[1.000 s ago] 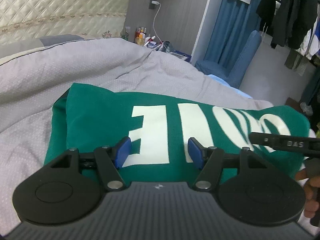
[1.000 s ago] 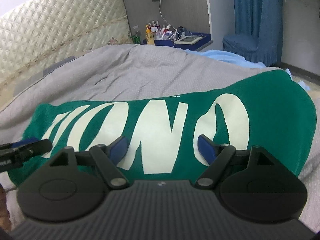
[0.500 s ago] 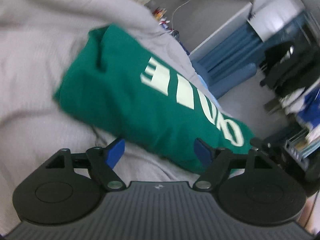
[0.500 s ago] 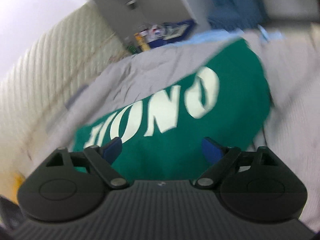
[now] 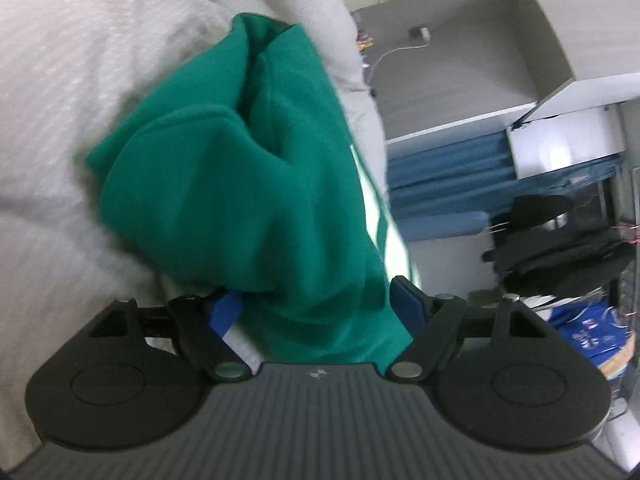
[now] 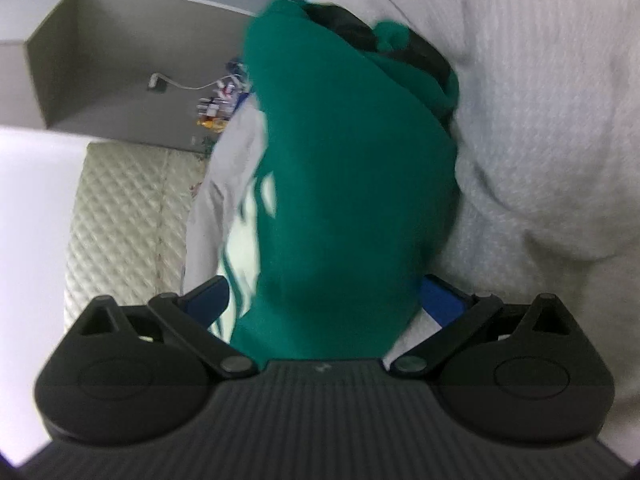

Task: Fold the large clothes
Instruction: 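Grasp the folded hoodie edge with both grippers, then lift the held hoodie with both grippers and roll it over onto itself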

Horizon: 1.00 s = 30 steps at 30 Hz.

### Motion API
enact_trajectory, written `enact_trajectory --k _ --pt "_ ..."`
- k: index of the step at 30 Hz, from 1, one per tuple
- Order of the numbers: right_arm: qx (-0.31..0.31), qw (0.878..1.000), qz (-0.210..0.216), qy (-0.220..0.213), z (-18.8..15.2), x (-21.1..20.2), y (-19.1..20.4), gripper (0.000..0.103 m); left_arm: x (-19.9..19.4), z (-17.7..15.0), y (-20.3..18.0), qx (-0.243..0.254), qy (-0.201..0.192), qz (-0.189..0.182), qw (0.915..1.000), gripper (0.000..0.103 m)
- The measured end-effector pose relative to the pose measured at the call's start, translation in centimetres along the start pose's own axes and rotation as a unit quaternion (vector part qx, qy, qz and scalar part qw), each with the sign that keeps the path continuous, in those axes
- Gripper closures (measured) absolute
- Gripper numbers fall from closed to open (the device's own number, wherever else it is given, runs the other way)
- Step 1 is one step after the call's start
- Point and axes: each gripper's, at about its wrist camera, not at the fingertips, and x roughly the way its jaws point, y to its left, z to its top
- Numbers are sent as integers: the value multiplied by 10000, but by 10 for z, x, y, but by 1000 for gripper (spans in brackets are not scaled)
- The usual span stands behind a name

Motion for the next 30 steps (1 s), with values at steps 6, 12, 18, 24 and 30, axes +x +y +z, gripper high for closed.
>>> enact_trajectory --k 6,12,18,24,30 --pt "373 9991 211 -3 5 30 -5 0 6 16 -13 135 -165 -729 9971 21" --pt "-25 9905 1370 -127 22 28 33 0 14 22 0 -246 -184 -1204 9922 21" --pt "375 9974 561 247 22 52 18 0 21 20 -3 -297 -15 -724 9969 17" --pt "494 9986 102 141 10 56 12 0 28 7 -9 -224 162 107 9996 4" --pt "509 9982 318 -3 13 88 18 0 45 17 3 -641 125 3 9979 1"
